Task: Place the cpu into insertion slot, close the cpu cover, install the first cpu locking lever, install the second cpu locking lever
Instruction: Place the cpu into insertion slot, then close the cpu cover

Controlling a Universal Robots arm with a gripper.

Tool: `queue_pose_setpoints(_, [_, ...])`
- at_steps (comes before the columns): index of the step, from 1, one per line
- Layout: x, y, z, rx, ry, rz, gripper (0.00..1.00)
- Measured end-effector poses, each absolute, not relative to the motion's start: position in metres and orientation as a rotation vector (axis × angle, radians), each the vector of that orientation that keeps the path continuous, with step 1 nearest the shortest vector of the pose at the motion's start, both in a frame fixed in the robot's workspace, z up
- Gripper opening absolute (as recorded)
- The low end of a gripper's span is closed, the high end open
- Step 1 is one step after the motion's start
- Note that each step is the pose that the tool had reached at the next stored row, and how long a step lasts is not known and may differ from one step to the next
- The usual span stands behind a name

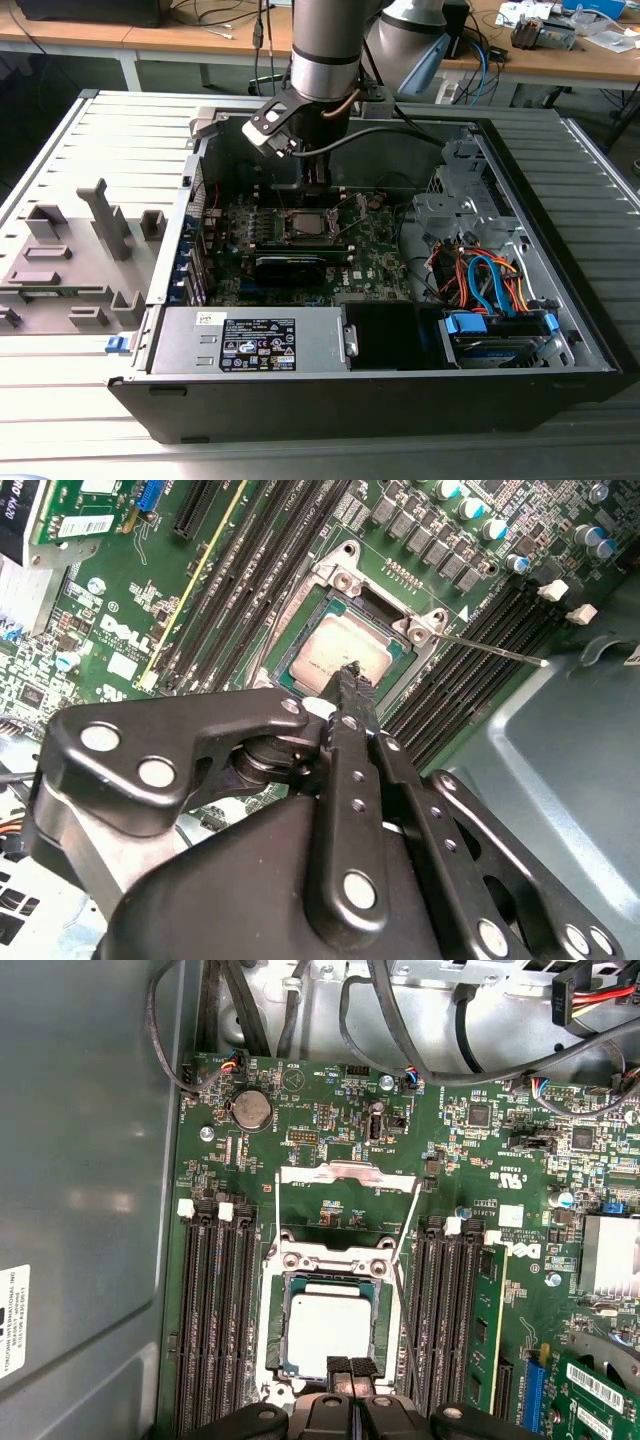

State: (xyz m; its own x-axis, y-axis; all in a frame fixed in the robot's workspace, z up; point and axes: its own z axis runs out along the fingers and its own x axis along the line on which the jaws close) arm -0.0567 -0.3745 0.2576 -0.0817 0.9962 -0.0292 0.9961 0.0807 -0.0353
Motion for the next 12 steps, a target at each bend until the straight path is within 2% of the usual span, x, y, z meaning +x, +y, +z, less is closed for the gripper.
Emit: queue_pose_setpoints(12, [-0.0469, -0.3745, 0.2575, -2.132, -2.312, 0.083, 0.11])
